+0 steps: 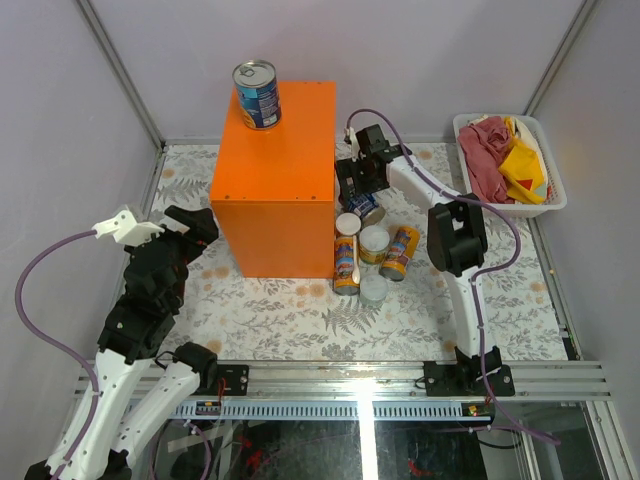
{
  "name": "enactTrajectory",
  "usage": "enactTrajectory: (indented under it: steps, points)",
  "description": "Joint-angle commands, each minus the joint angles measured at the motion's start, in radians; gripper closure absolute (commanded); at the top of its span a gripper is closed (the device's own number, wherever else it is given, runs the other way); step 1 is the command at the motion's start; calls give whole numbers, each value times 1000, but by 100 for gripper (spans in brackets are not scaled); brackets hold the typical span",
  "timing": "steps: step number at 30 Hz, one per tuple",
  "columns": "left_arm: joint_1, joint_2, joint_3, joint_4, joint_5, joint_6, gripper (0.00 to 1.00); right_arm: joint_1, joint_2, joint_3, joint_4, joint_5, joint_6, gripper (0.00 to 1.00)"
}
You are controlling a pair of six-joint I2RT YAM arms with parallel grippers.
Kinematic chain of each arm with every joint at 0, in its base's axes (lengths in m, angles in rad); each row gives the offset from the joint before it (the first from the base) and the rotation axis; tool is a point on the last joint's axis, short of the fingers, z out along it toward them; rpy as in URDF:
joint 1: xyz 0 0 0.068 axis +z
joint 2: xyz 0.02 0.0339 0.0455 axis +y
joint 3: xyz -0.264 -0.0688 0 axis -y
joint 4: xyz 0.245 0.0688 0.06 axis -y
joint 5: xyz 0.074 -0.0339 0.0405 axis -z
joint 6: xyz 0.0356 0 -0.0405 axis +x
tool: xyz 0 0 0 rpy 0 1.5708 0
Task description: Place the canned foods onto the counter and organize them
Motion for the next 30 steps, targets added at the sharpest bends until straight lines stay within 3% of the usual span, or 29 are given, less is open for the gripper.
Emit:
enactTrajectory:
  steps: [1, 9, 15, 19, 21, 30]
  points:
    - [-4, -16, 18, -1, -15, 24, 9, -62, 52, -102, -70, 116, 74, 12]
    - [-4, -22, 16, -2, -14, 17, 9, -79, 4, -138, -78, 206, 116, 11]
    - [-4, -28, 11, -1, -11, 13, 8, -106, -59, -208, -14, 167, 134, 8]
    - [-4, -22, 9, 18, 7, 21, 8, -103, -17, -128, -66, 123, 123, 6]
    - [-4, -20, 9, 22, 11, 22, 7, -103, 4, -92, -93, 116, 115, 0]
    - [-4, -14, 13, 25, 11, 20, 7, -103, 38, -66, -99, 123, 105, 0]
